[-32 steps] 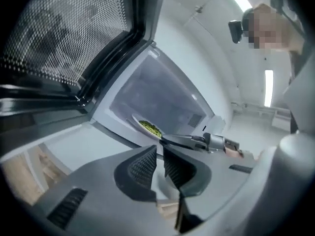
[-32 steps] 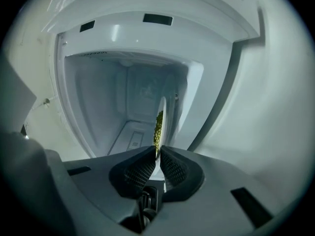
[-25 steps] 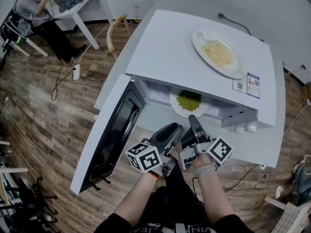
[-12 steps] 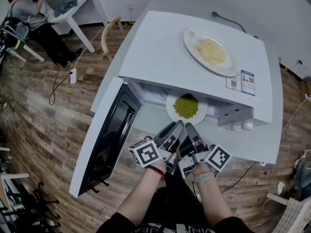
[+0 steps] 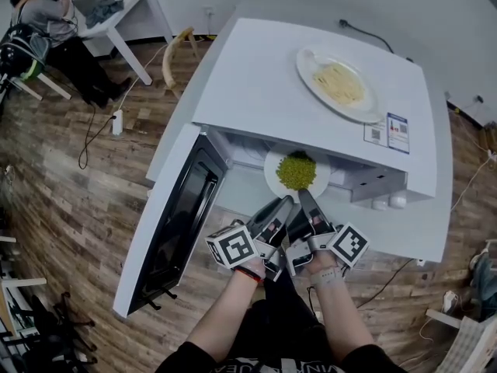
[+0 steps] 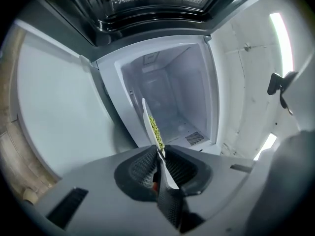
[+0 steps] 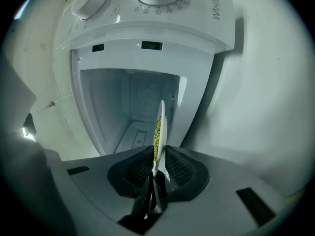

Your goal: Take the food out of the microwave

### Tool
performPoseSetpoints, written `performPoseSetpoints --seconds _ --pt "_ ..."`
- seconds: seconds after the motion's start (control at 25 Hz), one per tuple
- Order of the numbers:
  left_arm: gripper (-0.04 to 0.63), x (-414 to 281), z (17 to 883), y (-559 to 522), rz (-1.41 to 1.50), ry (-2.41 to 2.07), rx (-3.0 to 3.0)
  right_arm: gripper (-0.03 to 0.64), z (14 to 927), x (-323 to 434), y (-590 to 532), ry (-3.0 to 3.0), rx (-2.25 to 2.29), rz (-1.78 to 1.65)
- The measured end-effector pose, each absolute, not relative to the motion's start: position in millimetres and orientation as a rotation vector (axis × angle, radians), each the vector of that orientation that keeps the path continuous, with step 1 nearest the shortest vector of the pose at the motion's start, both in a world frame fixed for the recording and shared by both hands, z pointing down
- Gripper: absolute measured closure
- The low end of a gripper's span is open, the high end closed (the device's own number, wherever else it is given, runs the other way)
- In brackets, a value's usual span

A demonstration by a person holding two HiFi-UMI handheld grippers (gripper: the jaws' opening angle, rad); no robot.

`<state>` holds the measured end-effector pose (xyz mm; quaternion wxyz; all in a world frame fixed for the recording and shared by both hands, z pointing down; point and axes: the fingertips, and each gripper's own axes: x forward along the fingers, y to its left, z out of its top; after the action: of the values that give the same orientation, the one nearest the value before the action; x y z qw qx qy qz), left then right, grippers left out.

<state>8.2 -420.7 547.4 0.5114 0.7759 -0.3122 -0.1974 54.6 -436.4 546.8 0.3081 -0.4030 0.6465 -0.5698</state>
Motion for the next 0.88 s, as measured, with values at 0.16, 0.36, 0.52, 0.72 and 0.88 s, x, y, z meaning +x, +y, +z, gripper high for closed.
performPoseSetpoints --seconds 0.16,0.36,0.52,0.72,0.88 --pt "0.54 11 548 -417 -0.451 -0.716 1.873 0.563 549 49 -441 1.721 -1.057 -1.516" --pt "0.54 12 544 -416 -0.406 -0.72 1.941 0.564 549 49 -441 1.69 -1.036 -1.516" --pt "0.505 14 541 -411 -0.222 -0.793 2.156 0.565 548 51 -438 1.682 -1.033 -1.5" --pt "0.482 10 540 -402 -0.028 -0.891 2.358 0.565 545 52 -433 1.69 -1.014 -1.501" --pt "0.481 4 542 -393 -0.047 -0.939 2.342 0.565 541 51 -426 1.736 -1.017 -1.483"
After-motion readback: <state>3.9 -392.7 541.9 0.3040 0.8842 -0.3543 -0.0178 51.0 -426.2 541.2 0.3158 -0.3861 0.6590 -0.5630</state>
